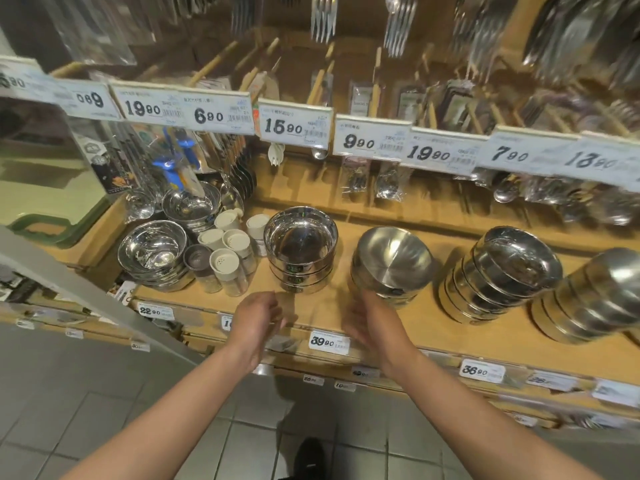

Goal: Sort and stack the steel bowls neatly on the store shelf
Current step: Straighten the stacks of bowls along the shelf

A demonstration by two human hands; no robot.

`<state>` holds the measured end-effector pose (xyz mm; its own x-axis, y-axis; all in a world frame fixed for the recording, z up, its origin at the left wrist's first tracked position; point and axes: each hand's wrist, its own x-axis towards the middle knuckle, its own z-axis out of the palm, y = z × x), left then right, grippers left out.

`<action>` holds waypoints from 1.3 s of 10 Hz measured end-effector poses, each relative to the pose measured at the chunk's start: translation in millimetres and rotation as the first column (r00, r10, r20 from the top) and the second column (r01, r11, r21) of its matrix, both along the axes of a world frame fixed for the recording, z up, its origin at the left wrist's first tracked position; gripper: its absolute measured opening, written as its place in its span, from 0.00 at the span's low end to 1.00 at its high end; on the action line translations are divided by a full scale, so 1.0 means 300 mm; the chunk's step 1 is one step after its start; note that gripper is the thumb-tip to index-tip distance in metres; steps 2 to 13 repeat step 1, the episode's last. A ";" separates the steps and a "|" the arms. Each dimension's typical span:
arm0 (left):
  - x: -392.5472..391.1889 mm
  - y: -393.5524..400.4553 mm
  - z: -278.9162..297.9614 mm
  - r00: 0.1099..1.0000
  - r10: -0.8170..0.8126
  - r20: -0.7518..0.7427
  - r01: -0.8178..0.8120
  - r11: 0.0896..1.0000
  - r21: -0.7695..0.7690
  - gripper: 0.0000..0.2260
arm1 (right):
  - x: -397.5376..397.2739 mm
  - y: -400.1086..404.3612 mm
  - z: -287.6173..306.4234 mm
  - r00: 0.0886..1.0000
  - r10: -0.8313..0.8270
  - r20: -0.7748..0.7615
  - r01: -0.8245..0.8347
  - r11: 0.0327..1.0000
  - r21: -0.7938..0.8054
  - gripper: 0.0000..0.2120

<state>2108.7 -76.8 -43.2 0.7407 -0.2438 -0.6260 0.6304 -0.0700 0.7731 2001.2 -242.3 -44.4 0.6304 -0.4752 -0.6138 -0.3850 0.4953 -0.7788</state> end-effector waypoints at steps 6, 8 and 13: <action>-0.050 0.038 0.068 0.988 -0.118 0.103 0.116 0.993 0.021 0.07 | -0.156 -0.078 0.083 0.997 -0.010 0.078 0.015 0.998 -0.053 0.13; -0.050 0.038 0.068 0.988 -0.118 0.103 0.116 0.993 0.021 0.07 | -0.156 -0.078 0.083 0.997 -0.010 0.078 0.015 0.998 -0.053 0.13; -0.050 0.038 0.068 0.988 -0.118 0.103 0.116 0.993 0.021 0.07 | -0.156 -0.078 0.083 0.997 -0.010 0.078 0.015 0.998 -0.053 0.13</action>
